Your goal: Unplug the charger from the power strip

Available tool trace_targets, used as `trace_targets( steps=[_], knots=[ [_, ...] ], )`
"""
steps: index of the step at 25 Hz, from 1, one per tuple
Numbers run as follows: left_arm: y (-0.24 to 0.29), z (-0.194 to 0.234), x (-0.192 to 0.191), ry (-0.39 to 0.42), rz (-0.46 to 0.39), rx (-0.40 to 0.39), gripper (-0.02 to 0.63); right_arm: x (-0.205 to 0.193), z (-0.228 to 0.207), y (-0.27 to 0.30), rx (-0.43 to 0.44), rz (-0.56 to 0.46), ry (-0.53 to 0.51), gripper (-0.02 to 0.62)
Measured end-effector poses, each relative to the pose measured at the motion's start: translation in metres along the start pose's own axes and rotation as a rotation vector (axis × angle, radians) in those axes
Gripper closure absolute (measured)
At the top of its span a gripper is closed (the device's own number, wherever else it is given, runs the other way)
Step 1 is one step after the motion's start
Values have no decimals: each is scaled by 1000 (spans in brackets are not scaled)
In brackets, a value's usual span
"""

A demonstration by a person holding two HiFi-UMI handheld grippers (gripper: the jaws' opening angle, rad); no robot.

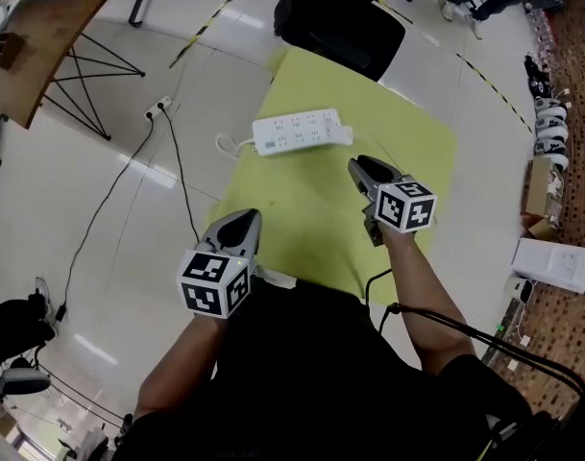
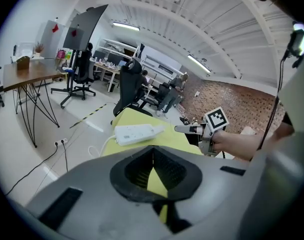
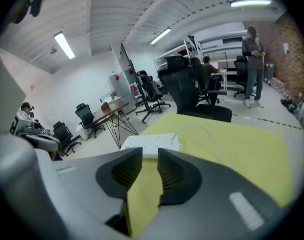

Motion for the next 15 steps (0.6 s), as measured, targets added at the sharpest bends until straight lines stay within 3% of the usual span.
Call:
trace_targets(
  steps=[4, 15],
  knots=[
    [-2, 1, -6, -3, 30, 27, 601, -7, -21, 26, -40, 66, -10, 452],
    [-6, 0, -3, 1, 43, 41, 601, -3, -36, 69, -74, 63, 36, 394]
  ],
)
Point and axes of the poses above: the fingertips, and each gripper's own axes: y forward along the fingers, z to its left, x out of its top, the point moved 8 cm from there along -y, backward along the fingers, and after that the axes turned 8 degrees about -z, right-handed, at the moved point
